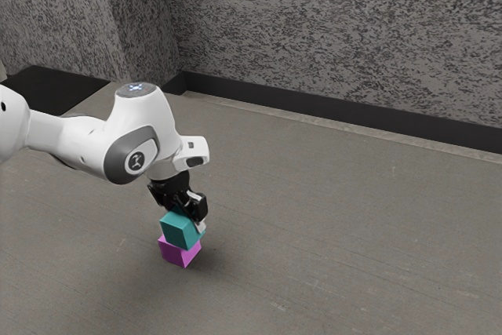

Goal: Pick up the blue block with one arm, and put the blue block on the pink block with one arm

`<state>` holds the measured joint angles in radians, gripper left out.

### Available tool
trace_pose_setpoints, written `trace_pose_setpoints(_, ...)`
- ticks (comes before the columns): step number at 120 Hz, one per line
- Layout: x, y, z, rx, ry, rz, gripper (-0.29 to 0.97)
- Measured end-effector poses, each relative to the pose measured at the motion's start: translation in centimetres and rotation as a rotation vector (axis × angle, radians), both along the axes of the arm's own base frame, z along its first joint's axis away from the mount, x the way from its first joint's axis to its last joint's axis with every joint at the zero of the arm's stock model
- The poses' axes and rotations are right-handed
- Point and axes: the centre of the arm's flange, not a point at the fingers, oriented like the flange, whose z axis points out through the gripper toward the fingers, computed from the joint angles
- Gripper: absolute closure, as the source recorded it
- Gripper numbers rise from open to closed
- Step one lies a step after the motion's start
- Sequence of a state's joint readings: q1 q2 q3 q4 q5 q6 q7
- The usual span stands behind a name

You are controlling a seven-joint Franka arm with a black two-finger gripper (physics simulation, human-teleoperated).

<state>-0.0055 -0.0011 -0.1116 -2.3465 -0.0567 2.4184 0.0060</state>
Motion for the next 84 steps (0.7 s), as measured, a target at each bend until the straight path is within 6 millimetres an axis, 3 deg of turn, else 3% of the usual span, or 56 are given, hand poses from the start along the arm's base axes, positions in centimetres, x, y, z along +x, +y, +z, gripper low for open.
trace_pose_setpoints(84,0.14,0.87,0.84,0.0,-0.007,0.014,0.38)
